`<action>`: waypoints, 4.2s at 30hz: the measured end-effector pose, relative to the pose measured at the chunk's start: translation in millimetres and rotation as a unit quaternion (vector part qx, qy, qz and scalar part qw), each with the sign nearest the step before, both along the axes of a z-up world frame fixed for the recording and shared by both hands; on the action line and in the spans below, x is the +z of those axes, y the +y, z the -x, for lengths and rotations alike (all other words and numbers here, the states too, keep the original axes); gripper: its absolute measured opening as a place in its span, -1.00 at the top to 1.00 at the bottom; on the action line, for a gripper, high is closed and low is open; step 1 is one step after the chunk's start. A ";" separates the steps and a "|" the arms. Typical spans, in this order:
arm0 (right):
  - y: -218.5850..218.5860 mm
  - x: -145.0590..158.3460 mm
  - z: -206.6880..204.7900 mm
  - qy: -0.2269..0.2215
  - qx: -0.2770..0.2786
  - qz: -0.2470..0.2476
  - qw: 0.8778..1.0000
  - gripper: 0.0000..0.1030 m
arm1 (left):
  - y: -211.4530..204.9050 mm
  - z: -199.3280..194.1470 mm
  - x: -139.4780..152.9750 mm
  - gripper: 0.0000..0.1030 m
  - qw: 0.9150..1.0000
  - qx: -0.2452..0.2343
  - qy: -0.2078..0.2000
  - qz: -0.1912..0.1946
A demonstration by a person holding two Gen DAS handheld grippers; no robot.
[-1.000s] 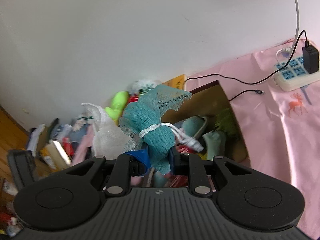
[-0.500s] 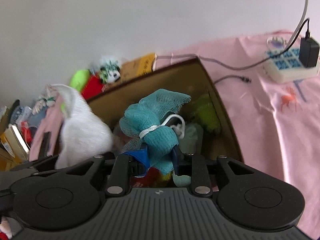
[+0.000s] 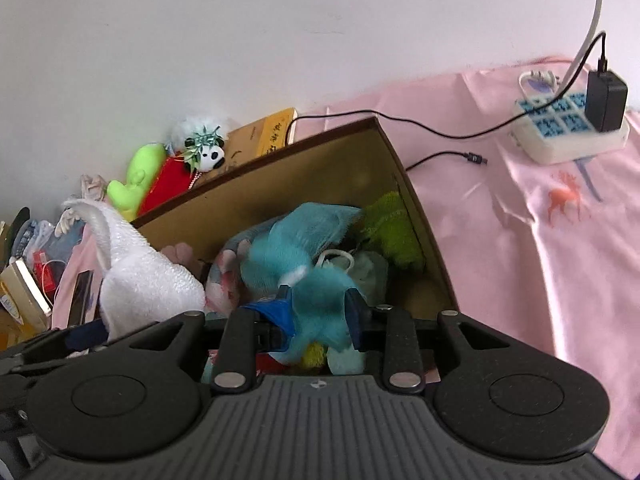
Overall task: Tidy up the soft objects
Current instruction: 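Lower both items into the box and open both grippers, then withdraw both tools back from the box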
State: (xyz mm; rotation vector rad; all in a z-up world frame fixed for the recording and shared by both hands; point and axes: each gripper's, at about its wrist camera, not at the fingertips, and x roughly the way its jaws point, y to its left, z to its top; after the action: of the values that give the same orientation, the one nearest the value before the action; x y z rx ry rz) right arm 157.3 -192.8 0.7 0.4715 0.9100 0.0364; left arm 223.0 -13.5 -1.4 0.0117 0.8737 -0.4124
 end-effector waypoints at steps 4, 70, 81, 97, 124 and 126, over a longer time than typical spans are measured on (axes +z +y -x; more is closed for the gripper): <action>2.0 9.6 6.9 -0.025 0.002 0.025 0.999 0.77 | 14.0 10.7 13.8 -0.41 1.000 0.018 -0.014 0.009; 18.7 74.3 236.7 -0.071 0.013 0.126 0.989 0.71 | -29.2 215.1 51.7 -0.48 0.978 0.141 0.002 -0.151; 20.2 67.6 234.4 -0.046 0.031 0.113 0.992 0.70 | -23.1 228.4 52.0 -0.49 0.972 0.182 0.007 -0.152; 35.9 73.8 201.8 -0.028 0.049 0.114 0.992 0.69 | -1.6 213.6 61.9 -0.49 0.968 0.201 -0.007 -0.149; 52.4 83.0 140.0 -0.027 -0.034 0.192 0.980 0.65 | 16.8 141.4 86.7 -0.49 0.977 0.156 -0.069 -0.129; 54.7 82.6 135.9 -0.026 -0.035 0.195 0.980 0.65 | 19.6 138.8 88.0 -0.49 0.976 0.155 -0.074 -0.132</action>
State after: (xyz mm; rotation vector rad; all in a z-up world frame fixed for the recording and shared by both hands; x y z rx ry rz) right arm 21.4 -138.1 83.3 0.1354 0.8245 -0.1920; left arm 84.2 6.1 86.7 0.1470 0.7623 -0.0021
